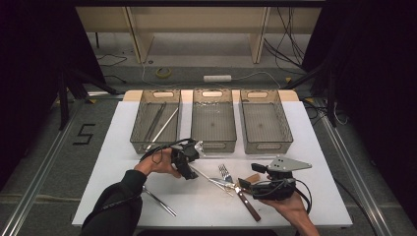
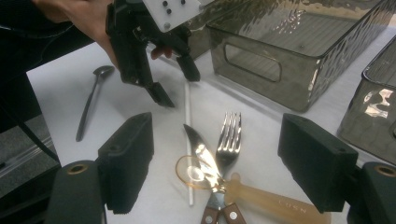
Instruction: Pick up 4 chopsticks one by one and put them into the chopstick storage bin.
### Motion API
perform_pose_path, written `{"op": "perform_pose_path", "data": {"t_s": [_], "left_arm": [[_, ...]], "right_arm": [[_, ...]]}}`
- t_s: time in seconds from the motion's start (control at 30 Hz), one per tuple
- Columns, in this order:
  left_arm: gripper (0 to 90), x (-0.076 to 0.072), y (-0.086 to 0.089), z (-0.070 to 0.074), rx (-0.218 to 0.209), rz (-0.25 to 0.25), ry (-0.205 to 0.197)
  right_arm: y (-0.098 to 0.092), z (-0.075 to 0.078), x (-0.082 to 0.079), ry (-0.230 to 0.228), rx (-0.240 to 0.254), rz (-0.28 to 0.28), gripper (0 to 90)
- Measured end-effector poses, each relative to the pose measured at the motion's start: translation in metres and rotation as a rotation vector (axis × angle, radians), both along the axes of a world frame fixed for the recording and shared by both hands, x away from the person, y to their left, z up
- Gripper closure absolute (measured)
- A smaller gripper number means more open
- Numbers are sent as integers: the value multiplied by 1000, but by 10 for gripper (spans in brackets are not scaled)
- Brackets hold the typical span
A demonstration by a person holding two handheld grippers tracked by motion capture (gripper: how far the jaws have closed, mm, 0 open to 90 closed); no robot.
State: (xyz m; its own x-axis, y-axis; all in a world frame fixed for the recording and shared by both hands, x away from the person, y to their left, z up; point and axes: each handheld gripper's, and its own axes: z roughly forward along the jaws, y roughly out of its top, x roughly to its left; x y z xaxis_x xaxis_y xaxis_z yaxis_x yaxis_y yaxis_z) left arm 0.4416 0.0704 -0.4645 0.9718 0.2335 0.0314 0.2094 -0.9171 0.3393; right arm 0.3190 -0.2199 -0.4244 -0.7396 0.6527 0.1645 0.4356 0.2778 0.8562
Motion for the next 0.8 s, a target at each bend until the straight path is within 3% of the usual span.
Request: {"op": "perform_pose_path", "data": {"t_s": [0.27,0.8], "left_arm": [[378,-1,-1,1,32,-7,11],[610,-12,-7,5,109,-80,6]], "right_arm": [[0,0,0,1,-4,3,278],[0,-1,1,4,-10,6,278]]}}
